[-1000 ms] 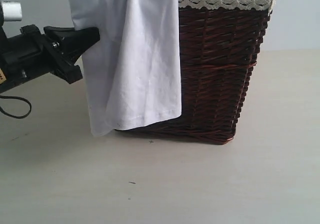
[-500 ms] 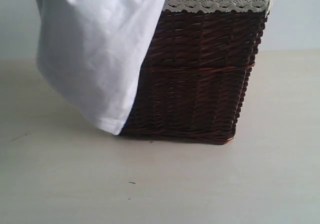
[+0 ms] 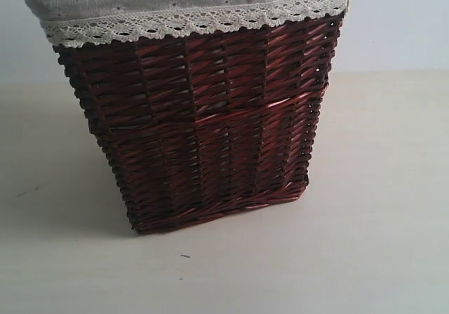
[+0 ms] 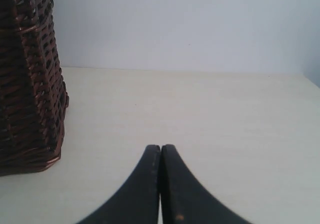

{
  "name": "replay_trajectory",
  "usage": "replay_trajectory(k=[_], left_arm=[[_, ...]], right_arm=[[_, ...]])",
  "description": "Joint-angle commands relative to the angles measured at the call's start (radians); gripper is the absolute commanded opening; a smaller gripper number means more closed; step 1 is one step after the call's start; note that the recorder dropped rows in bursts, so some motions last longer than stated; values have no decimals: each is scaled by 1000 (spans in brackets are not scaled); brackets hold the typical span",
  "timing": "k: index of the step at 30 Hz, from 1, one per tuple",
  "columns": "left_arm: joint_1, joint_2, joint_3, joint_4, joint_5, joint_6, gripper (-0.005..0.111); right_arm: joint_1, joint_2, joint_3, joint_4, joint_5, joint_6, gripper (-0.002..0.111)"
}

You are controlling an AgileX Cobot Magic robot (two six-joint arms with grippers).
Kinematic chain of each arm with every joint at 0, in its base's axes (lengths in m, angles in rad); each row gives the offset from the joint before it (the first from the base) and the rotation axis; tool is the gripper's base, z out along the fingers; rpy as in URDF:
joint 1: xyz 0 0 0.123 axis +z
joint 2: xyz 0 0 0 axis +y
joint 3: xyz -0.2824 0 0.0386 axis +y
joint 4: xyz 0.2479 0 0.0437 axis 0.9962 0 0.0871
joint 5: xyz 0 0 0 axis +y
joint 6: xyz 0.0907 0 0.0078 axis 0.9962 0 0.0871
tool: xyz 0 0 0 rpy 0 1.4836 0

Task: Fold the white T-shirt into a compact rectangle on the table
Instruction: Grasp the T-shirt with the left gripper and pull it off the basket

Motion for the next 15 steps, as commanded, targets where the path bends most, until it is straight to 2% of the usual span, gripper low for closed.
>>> replay_trajectory(k=[1, 4, 7, 11, 15], left_arm=[[-5, -29, -176, 6, 15, -81, 0], [-5, -60, -281, 77, 81, -79, 0], [-5, -108, -346, 183, 218, -134, 0], [-5, -170, -354, 344, 312, -261, 0], [-5, -198, -350, 396, 310, -403, 0]], right_arm=[[-7, -5, 5, -2, -6, -3, 0], [-7, -5, 5, -2, -6, -3, 0], [-7, -5, 5, -2, -6, -1, 0], [-7, -5, 5, -2, -6, -1, 0], [-7, -5, 5, -2, -6, -1, 0]])
